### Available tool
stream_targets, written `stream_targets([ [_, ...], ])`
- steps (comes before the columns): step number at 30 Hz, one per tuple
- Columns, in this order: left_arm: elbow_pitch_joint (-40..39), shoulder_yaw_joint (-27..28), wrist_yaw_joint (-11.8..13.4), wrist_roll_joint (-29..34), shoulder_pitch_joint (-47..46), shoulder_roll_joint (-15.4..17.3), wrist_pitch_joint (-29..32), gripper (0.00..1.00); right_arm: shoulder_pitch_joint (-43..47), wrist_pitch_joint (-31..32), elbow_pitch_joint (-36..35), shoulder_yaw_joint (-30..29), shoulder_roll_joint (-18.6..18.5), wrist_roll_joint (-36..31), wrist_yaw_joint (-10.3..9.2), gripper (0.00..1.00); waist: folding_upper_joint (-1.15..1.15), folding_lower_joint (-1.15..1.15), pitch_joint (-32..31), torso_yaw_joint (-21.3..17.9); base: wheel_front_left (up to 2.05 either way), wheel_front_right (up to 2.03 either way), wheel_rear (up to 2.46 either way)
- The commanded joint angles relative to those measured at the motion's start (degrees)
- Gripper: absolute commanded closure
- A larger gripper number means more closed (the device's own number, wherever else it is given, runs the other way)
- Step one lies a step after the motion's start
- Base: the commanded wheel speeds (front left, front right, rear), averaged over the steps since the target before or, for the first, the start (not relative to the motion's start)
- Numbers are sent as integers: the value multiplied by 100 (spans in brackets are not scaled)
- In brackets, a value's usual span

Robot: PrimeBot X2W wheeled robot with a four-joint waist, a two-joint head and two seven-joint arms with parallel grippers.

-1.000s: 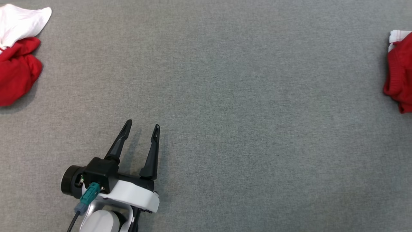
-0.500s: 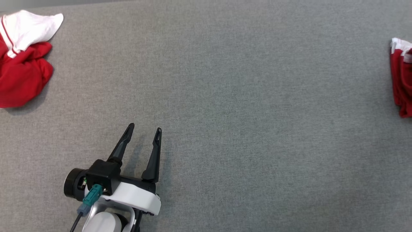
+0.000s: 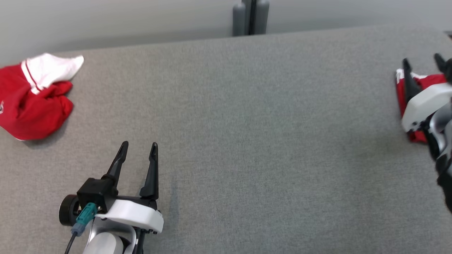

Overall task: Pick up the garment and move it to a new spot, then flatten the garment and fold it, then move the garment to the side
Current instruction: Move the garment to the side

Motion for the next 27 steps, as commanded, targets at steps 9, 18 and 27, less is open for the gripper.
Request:
stream_targets([
  [9,596,238,75,-257,401,-142,-207,0,1413,-55,-1355,196,492,480,-1,0,0,0,-1053,-11,0,0,0],
  [18,805,379,103,-279,966,-243,-293,0,3001,-49,-2785,-251,1062,547,-1,0,0,0,-1554,216,0,0,0],
  [27,675,551,103,-66,1270,-278,-301,0,4522,-29,-3991,-118,1366,859,0,0,0,0,-1660,446,0,0,0],
])
